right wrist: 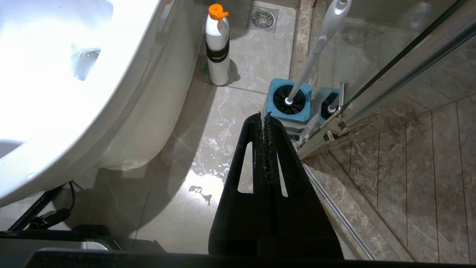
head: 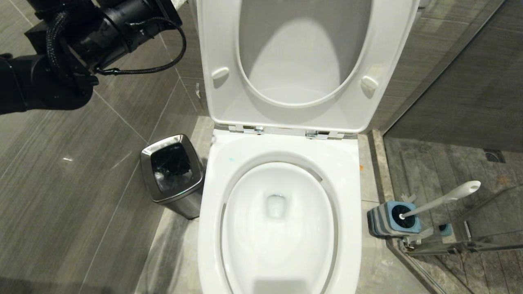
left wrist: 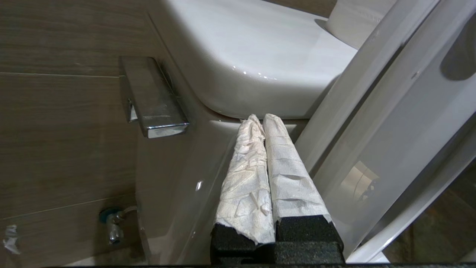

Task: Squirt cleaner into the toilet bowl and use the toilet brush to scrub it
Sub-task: Close the toilet lid

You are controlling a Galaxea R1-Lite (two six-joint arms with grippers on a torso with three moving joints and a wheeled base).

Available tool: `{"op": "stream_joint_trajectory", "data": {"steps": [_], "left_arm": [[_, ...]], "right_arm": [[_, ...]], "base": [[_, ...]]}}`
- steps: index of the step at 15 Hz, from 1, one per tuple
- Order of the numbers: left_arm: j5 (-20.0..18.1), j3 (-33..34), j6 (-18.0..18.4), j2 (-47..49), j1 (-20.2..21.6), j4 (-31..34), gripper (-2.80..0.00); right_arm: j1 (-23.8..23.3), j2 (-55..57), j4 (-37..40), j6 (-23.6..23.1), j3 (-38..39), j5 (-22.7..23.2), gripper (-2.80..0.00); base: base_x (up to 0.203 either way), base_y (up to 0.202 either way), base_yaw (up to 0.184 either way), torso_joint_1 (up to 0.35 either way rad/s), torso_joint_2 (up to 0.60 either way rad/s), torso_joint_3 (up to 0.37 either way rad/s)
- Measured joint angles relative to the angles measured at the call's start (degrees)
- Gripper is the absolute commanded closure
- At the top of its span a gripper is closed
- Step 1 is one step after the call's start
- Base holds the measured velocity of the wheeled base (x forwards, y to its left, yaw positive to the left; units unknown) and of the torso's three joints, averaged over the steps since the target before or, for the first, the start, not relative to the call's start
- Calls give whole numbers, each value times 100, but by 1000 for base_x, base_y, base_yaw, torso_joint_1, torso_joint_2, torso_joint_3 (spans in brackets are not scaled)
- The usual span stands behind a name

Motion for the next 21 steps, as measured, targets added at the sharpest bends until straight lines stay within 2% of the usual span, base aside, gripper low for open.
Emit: {"op": "stream_joint_trajectory", "data": {"steps": [7,9,10,15,18,21], "left_arm": [[-543,5,11,145,-6,-18,0],[-804,13,-23,229,-4,-291,0],[-969,24,-117,256,-1,-434,0],[-1289,246,-668,133,-61,-469,0],[-1436,786,-887,-183,-138,-440,0],[-1584,1459,-1216,-799,-257,59,0]], "right_arm": [[0,0,-1,-2,0,2,0],[0,0,0,-1,0,0,0],[0,0,0,1,0,1,0],[0,0,0,-1,0,0,0],[0,0,0,1,0,0,0],[0,0,0,-2,0,0,0]], "base": [[0,0,0,0,0,0],[0,0,0,0,0,0],[0,0,0,0,0,0],[0,0,0,0,0,0],[0,0,0,0,0,0],[0,0,0,0,0,0]]}}
